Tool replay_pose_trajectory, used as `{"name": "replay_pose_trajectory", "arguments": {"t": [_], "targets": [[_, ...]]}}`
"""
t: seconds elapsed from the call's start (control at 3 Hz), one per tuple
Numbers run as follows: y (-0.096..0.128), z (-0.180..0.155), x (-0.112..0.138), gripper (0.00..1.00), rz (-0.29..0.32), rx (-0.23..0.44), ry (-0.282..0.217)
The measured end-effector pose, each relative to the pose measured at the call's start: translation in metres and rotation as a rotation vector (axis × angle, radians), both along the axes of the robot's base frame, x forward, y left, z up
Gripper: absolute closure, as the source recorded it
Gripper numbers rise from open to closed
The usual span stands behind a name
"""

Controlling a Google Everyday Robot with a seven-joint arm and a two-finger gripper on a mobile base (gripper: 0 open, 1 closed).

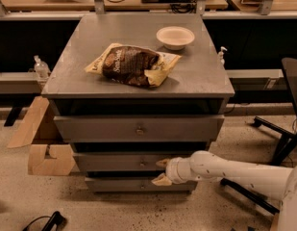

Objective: Close middle drawer

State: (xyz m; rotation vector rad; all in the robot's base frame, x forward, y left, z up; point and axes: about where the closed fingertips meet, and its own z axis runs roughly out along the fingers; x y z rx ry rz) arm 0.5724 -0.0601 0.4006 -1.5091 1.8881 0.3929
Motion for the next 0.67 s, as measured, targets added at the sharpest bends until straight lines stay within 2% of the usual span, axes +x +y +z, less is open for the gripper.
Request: {"name": "replay_pose_trajectory", "arguments": {"t": [0.33, 0.67], "targets": [[-0.013, 0.003, -0.019, 0.69, 0.025, -0.078, -0.007], [-0.031, 0.009, -0.057, 0.92, 0.077, -0.177, -0.017]]}}
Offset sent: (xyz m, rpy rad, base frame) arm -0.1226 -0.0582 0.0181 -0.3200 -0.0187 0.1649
